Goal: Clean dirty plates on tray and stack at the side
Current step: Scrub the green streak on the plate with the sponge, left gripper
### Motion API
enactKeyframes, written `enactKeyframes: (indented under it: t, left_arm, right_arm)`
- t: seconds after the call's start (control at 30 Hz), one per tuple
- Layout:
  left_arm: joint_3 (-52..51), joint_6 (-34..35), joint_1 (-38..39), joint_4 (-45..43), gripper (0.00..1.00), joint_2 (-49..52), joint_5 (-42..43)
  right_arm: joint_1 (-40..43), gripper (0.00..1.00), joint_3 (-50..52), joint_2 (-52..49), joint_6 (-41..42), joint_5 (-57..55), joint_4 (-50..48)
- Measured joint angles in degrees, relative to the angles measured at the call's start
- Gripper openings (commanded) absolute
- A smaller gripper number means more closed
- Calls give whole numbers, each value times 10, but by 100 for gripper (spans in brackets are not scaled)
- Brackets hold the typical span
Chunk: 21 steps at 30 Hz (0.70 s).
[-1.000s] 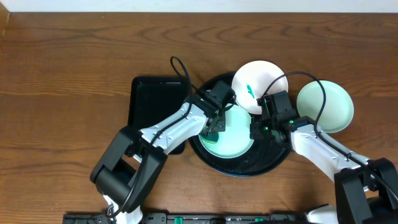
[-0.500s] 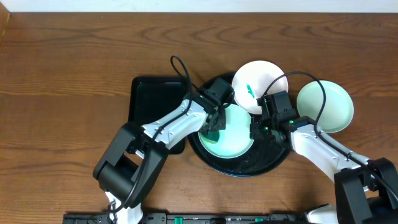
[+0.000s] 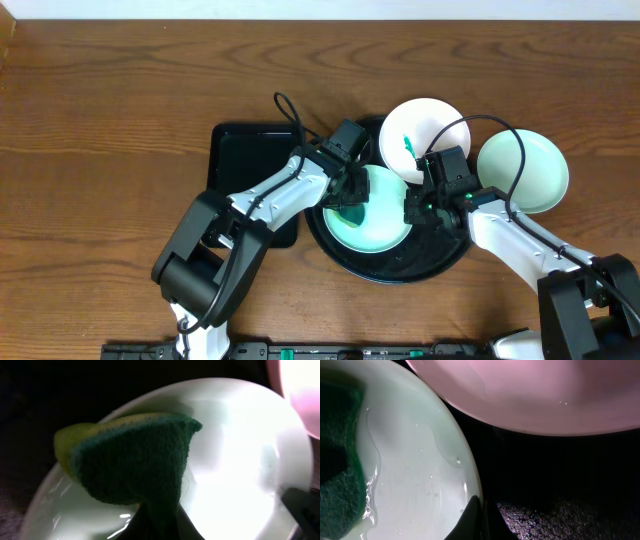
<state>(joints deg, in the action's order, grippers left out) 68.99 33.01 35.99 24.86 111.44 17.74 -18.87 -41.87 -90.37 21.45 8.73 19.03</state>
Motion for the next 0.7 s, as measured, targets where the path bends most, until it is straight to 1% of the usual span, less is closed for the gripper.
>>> enactKeyframes:
  t: [0.23,0.33,0.43,0.57,0.7]
  left_arm:
    - [-8,0,1,-14,8,-10,51]
    - [-19,0,6,-12,7,-38,78]
    - [-22,0,9,-10,8,-91,89]
    - [-21,0,8,11,7,-169,67]
    - [-21,0,8,50,8,-199,13]
  right_arm:
    - [0,1,0,0,0,0,0]
    - [0,1,0,0,0,0,0]
    - [0,1,0,0,0,0,0]
    - [0,1,0,0,0,0,0]
    - [0,1,0,0,0,2,0]
